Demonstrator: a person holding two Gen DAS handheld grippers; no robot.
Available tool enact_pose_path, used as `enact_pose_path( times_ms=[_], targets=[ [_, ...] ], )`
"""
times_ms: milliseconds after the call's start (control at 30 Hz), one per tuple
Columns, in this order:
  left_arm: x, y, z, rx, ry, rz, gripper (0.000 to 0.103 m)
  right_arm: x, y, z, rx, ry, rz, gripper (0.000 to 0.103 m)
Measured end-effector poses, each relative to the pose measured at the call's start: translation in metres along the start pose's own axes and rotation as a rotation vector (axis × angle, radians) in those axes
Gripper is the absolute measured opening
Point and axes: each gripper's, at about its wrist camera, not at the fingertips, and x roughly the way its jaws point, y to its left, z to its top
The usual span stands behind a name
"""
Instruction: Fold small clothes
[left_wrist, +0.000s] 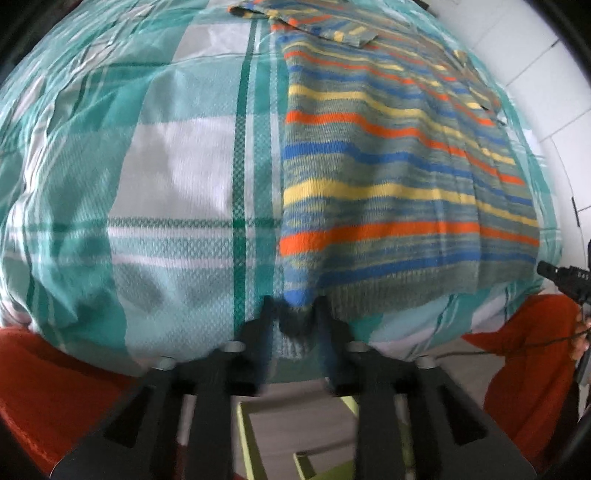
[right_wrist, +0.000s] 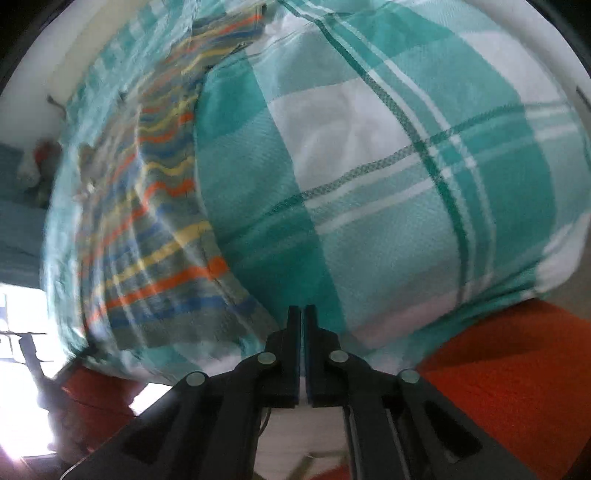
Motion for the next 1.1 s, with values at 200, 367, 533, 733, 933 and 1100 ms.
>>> enact_pose_path(
  times_ms=[200,367,533,733,933,1100],
  targets=[
    [0.004,-0.004,0.002,-0.008,-0.012,-0.068,0.062,-0.005,-0.003,0.011,-0.03,-0.037,0.158,0.055],
    [0.014,-0.016,0.003,0.013,0.029,-0.053,0.004,0.032,0.021,0.007,-0.153,0.052,0.18,0.005],
    [-0.016,-0.003,-0.004,0.011,0.0,-0.032,0.004,0.003,0.031,0.002,-0.256,0.072,0.036,0.005],
    [0.019,0.006,-0.011,-0.009,0.093,0.058,0.004,0.023,0.026,0.0,-0.255,0.138,-0.06,0.005],
    [0.035,-0.019,-0.008,0.037,0.078,0.135,0.004,0.04,0.014,0.011,-0.217,0.16,-0.101,0.005],
    [0.033,-0.028,-0.021,0.045,0.083,0.193,0.036,0.025,0.008,0.018,-0.185,0.167,-0.05,0.03]
  ],
)
